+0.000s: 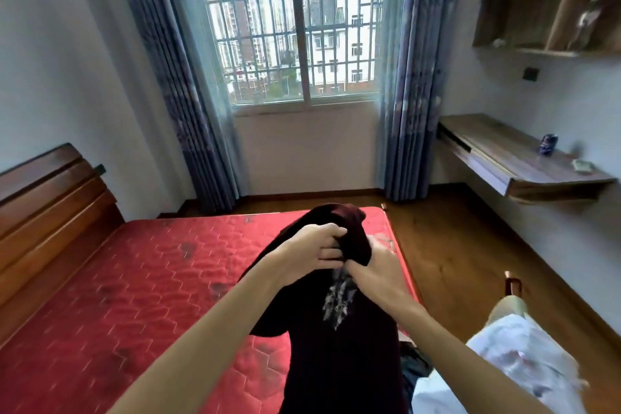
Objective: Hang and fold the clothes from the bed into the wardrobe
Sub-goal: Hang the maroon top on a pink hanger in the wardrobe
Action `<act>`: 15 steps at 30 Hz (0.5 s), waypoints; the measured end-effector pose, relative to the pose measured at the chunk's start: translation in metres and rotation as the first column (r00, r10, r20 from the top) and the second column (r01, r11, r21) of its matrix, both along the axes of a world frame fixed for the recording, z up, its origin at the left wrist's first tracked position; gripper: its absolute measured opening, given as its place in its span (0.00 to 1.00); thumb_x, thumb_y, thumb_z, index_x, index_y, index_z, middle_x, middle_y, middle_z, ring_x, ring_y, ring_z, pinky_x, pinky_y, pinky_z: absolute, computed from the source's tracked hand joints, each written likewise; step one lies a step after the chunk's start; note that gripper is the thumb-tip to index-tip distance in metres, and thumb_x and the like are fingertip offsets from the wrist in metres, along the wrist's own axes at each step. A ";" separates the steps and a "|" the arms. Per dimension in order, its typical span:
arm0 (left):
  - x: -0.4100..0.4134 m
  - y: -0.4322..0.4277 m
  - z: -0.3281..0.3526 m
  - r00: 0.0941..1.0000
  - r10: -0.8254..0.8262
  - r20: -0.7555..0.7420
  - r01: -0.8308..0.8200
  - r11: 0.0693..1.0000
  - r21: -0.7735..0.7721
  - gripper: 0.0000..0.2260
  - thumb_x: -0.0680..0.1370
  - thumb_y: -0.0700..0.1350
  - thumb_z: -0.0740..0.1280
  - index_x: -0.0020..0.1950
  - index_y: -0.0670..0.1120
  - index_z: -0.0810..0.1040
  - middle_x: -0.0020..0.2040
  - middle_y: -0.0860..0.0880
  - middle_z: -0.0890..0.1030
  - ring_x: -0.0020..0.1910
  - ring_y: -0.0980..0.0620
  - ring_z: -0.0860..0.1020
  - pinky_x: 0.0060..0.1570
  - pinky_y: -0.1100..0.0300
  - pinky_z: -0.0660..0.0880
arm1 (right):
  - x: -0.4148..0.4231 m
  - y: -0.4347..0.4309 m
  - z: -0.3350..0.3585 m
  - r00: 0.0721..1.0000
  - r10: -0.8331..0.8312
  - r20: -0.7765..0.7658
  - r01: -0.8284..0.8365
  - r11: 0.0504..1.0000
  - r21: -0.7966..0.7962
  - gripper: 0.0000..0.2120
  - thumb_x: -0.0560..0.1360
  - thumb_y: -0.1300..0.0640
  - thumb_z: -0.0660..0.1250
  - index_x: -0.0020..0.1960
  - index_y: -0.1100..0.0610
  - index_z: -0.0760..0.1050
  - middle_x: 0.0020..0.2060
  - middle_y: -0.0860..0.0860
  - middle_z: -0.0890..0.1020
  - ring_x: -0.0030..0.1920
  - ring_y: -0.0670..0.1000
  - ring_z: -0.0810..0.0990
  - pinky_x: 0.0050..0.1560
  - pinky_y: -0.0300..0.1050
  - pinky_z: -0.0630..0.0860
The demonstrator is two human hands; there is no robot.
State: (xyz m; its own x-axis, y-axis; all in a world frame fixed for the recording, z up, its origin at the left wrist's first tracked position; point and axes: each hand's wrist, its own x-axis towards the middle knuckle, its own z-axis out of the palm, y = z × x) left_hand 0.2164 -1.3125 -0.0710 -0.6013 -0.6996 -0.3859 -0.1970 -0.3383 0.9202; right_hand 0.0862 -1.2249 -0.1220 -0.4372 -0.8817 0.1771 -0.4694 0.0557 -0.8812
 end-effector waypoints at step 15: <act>0.023 -0.031 -0.142 0.950 0.021 0.310 0.122 0.892 -0.434 0.34 0.84 0.50 0.60 0.81 0.40 0.43 0.80 0.45 0.55 0.78 0.44 0.59 0.73 0.57 0.59 | 0.008 0.018 0.073 0.918 -0.285 0.278 0.301 0.953 -0.019 0.24 0.63 0.67 0.66 0.55 0.49 0.81 0.47 0.47 0.86 0.51 0.49 0.83 0.48 0.41 0.77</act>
